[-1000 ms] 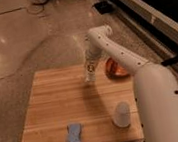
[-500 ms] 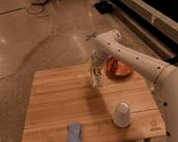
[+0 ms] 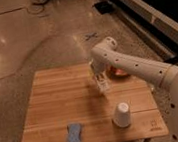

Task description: Stand the bottle upright

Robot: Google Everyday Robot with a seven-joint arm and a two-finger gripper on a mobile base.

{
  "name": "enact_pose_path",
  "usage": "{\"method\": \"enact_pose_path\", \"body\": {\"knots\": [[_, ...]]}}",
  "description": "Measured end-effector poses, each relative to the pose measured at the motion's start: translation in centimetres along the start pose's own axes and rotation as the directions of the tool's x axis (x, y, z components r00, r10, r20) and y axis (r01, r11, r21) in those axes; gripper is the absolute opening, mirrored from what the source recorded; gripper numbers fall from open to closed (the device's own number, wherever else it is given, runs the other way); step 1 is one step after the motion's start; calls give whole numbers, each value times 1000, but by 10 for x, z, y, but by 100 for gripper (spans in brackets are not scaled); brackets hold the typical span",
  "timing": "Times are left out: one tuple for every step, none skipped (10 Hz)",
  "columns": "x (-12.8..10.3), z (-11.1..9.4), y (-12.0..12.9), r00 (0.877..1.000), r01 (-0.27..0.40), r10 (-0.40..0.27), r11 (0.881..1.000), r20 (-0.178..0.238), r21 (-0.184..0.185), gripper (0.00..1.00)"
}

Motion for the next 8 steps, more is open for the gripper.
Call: {"method": "enact_pose_path", "body": {"knots": [[-4,2,-5,999,37,-37,999,18,3,16],[-9,5,-9,996,77,-78,997,40,10,26],[-14,7,-13,990,123,-124,992,63,15,38],[-18,10,-15,984,157,-158,987,78,15,48],[-21,12,-15,978,189,-189,982,90,7,58],[-25,15,-15,971,219,-217,976,99,-6,67],[-29,21,-16,961,258,-253,966,110,-27,76],[-35,25,-19,952,287,-280,957,121,-42,80]]}}
